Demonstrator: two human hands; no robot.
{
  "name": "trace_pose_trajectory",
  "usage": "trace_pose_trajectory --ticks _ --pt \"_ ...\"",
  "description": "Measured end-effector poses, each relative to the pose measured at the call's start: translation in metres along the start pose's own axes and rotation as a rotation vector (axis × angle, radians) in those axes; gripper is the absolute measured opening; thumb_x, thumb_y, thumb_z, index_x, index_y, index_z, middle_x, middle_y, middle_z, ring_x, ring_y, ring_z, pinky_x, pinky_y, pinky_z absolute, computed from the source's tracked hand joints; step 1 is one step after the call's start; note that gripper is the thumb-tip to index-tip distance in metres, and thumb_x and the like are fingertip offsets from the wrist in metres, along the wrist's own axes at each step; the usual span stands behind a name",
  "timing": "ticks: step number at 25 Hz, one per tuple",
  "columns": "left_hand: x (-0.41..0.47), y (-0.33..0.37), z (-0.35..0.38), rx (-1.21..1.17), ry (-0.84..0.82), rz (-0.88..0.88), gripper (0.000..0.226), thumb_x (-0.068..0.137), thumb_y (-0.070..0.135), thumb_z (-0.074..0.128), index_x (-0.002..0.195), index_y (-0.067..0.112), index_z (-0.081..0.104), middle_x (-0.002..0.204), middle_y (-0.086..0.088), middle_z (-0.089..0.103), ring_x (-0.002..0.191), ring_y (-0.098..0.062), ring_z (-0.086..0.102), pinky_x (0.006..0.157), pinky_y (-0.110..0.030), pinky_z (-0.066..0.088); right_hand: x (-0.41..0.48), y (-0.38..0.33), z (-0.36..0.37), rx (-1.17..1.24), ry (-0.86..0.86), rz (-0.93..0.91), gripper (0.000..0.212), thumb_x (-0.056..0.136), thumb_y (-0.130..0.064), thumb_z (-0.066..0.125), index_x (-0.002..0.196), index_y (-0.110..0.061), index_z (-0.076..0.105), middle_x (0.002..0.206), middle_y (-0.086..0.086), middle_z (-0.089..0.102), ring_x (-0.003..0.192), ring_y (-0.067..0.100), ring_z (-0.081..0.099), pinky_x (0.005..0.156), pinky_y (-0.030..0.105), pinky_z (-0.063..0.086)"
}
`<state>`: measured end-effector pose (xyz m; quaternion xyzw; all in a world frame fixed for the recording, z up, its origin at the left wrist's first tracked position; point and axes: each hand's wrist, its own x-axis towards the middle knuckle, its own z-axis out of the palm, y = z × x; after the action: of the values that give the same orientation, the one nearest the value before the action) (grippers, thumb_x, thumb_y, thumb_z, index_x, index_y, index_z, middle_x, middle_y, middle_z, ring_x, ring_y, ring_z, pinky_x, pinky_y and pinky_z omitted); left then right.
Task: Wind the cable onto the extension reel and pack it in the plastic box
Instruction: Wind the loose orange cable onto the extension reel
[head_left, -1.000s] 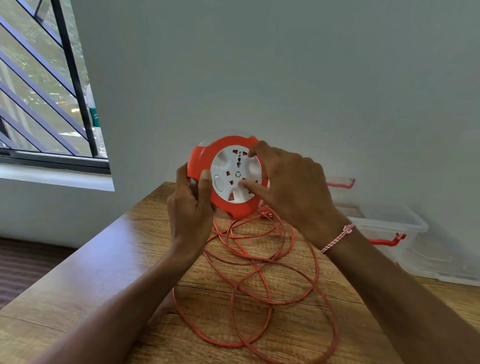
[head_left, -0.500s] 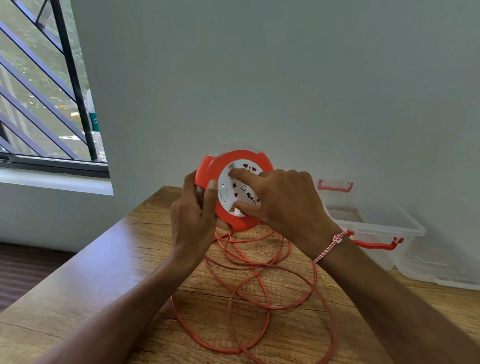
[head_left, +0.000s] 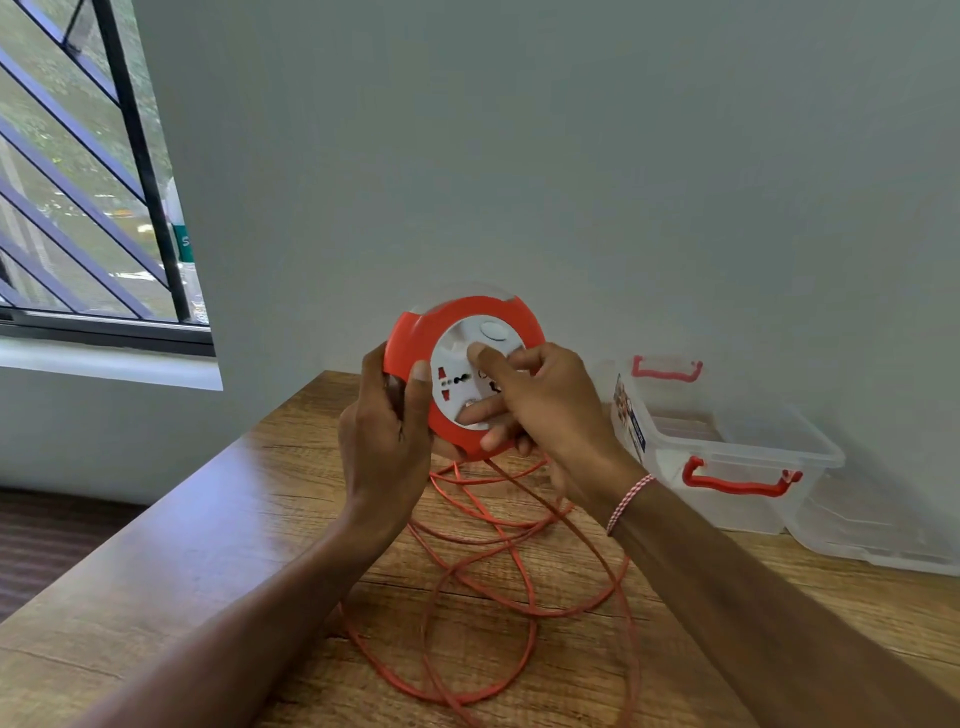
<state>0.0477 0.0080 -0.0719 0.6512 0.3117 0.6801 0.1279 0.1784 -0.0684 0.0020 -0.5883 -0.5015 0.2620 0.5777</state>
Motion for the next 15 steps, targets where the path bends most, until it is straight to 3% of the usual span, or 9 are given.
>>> trace_pose_trajectory --ticks 3,5,7,9,11,15 --pt "0.004 0.002 -0.002 -0.028 0.029 -0.048 0.012 0.105 0.054 0.042 0.117 0.053 0.043 0.081 0.000 0.068 0.069 -0.017 0.073 0.056 -0.047 0.062 0.008 -0.006 -0.017 -0.758 0.191 -0.494 0.045 0.085 -0.062 0.070 0.108 -0.024 0.063 0.084 -0.007 0.076 0.066 0.014 0.073 0.060 0.026 0.057" --pt "0.005 0.004 -0.002 -0.027 0.033 -0.047 0.009 0.105 0.054 0.042 0.114 0.054 0.043 0.081 0.004 0.067 0.070 -0.015 0.072 0.056 -0.044 0.063 0.012 -0.012 -0.029 -1.047 0.171 -0.825 0.049 0.086 -0.059 0.072 0.119 -0.025 0.059 0.099 -0.004 0.075 0.071 0.019 0.072 0.060 0.025 0.049" --pt "0.004 0.004 -0.002 -0.035 0.029 -0.053 0.010 0.104 0.054 0.042 0.114 0.054 0.043 0.080 0.005 0.066 0.071 -0.014 0.072 0.056 -0.041 0.063 0.012 -0.013 -0.032 -1.266 0.094 -0.989 0.056 0.090 -0.059 0.067 0.133 -0.026 0.053 0.106 -0.001 0.074 0.063 0.023 0.069 0.055 0.024 0.035" --pt "0.004 0.003 -0.001 -0.033 0.027 -0.052 0.016 0.104 0.055 0.041 0.118 0.048 0.044 0.078 0.010 0.064 0.071 -0.010 0.071 0.057 -0.036 0.063 0.009 -0.007 -0.026 -1.363 0.083 -1.046 0.061 0.093 -0.060 0.061 0.144 -0.027 0.048 0.101 0.002 0.076 0.058 0.023 0.068 0.052 0.024 0.033" --pt "0.004 0.003 -0.001 -0.046 0.017 -0.053 0.017 0.104 0.058 0.041 0.119 0.050 0.043 0.078 0.014 0.064 0.073 -0.008 0.072 0.059 -0.032 0.064 0.008 0.000 -0.020 -1.345 0.076 -1.013 0.065 0.095 -0.062 0.057 0.150 -0.029 0.045 0.102 0.004 0.078 0.064 0.023 0.072 0.054 0.026 0.044" --pt "0.002 0.004 -0.001 -0.044 -0.025 -0.021 0.027 0.101 0.069 0.036 0.119 0.051 0.044 0.079 0.013 0.065 0.065 -0.009 0.070 0.052 -0.026 0.060 0.008 0.008 -0.017 -1.238 0.217 -1.015 0.066 0.086 -0.066 0.067 0.136 -0.023 0.060 0.083 0.005 0.078 0.058 0.023 0.071 0.055 0.028 0.052"
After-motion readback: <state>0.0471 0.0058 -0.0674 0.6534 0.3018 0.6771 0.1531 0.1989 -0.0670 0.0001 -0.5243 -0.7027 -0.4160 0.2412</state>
